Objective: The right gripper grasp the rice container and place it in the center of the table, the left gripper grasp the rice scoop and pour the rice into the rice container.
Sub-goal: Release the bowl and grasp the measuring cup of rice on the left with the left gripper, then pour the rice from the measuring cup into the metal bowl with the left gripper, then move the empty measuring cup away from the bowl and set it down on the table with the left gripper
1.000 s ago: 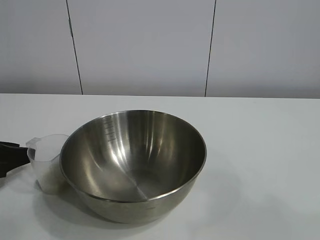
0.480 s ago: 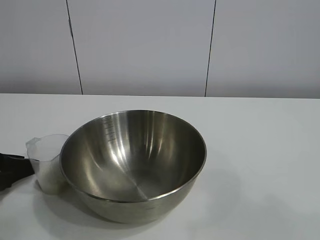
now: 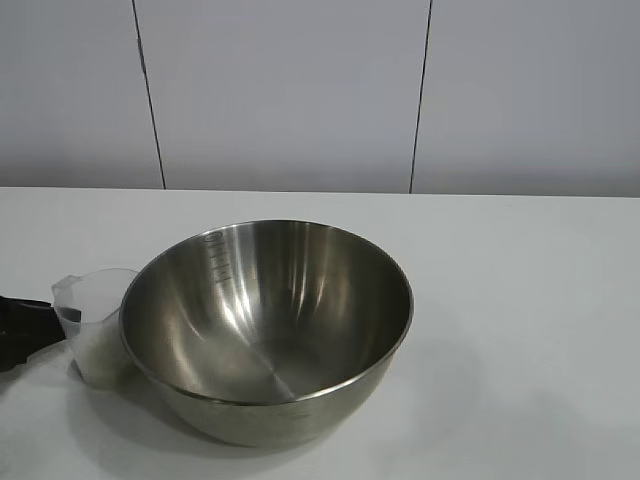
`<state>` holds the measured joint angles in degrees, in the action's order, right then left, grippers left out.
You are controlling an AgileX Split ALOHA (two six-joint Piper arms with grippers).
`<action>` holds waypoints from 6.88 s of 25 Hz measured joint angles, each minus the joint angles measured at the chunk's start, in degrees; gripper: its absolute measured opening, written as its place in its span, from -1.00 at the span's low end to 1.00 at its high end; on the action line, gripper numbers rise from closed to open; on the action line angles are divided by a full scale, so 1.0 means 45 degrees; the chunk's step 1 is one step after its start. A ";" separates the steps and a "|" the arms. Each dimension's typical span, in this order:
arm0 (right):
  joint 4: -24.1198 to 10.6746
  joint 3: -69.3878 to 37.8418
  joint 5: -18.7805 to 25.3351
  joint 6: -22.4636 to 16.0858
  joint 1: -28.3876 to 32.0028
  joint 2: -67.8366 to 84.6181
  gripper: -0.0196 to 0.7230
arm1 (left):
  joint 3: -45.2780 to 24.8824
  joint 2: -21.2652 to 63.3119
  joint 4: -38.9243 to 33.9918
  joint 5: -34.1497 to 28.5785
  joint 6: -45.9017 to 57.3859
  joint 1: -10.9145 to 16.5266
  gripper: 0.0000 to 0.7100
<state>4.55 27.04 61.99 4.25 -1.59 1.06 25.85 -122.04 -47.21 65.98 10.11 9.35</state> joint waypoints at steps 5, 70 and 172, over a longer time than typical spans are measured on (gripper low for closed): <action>0.0000 0.0000 0.0000 0.0000 0.0000 0.0000 0.18 | 0.0222 0.0000 -0.0073 0.0000 0.0048 0.0000 0.01; 0.0035 0.0000 0.0007 0.0000 0.0000 0.0000 0.18 | 0.0121 1.0220 0.1320 -0.4823 0.0327 -0.1556 -0.97; 0.0035 0.0000 -0.0008 0.0000 0.0000 0.0000 0.18 | 0.3243 0.9128 2.7400 0.0194 -2.0690 -1.4731 -0.97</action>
<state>4.70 27.04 61.95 4.25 -1.59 1.06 40.44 -80.97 76.09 66.86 -82.99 -56.94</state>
